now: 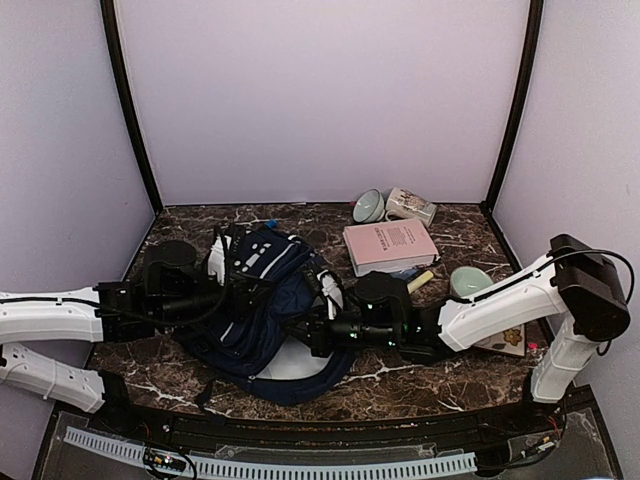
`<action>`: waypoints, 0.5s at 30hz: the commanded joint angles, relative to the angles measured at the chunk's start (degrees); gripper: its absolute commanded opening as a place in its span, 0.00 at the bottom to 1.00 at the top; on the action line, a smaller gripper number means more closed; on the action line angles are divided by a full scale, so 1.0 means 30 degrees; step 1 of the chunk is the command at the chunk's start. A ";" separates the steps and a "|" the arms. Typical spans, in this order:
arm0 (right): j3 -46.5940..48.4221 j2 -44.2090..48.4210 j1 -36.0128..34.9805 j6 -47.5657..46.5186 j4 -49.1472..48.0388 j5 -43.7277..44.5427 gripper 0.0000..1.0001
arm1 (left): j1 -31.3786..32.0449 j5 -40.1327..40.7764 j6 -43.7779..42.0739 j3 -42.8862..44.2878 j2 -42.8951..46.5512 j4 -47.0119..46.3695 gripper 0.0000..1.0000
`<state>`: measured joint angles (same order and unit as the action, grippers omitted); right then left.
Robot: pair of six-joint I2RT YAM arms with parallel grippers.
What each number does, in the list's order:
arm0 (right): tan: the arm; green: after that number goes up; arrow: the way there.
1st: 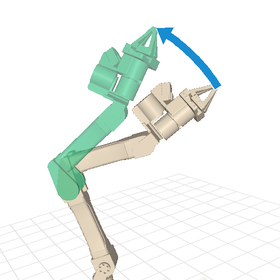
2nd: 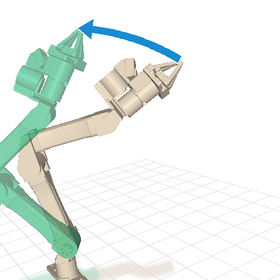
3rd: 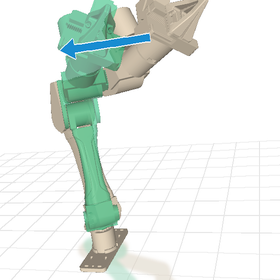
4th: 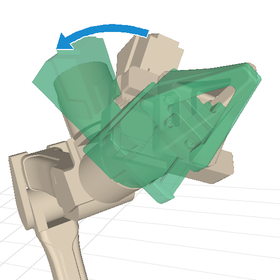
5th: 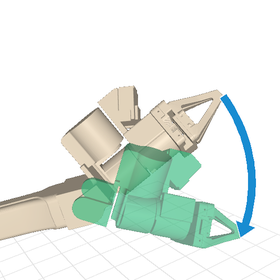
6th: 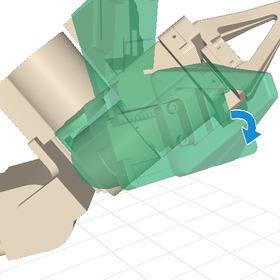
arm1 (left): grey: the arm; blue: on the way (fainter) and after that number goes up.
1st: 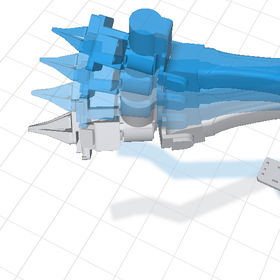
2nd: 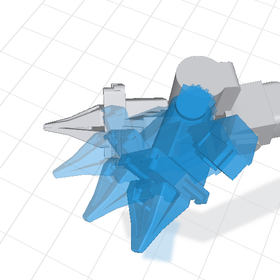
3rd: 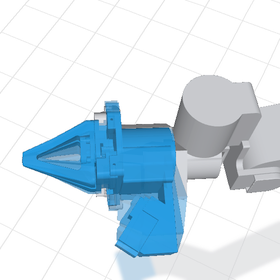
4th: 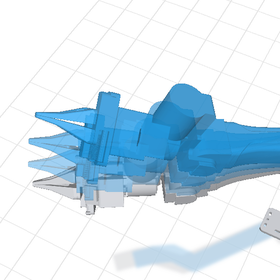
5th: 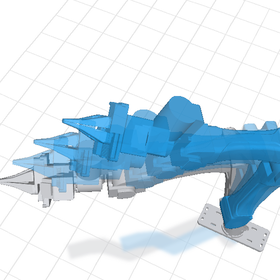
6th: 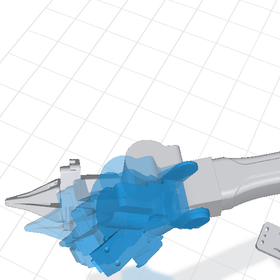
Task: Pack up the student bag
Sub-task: Pass from the left arm to the right, then grab the largest pocket of the student bag.
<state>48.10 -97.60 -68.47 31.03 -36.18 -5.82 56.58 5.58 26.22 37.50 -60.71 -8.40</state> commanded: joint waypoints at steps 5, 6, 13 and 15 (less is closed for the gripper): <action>0.0908 0.0428 0.0580 -0.0725 0.0268 0.2418 0.00 | 0.0244 0.1805 0.0301 0.0274 0.2860 0.3477 0.45; 0.0917 0.0425 0.0582 -0.0732 0.0246 0.2525 0.00 | 0.0389 0.2519 0.0419 0.0465 0.3016 0.4222 0.49; 0.1910 0.0101 0.1148 -0.1059 0.0692 0.2576 0.00 | 0.2595 0.5191 0.0505 0.1342 0.3525 0.7275 0.54; 0.2443 -0.0071 0.1522 -0.0998 0.0875 0.2247 0.00 | 0.3409 0.6112 0.0686 0.1351 0.3504 0.7995 0.54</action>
<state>50.81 -97.60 -66.54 28.99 -30.57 -1.04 63.02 17.58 27.66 39.77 -51.16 8.56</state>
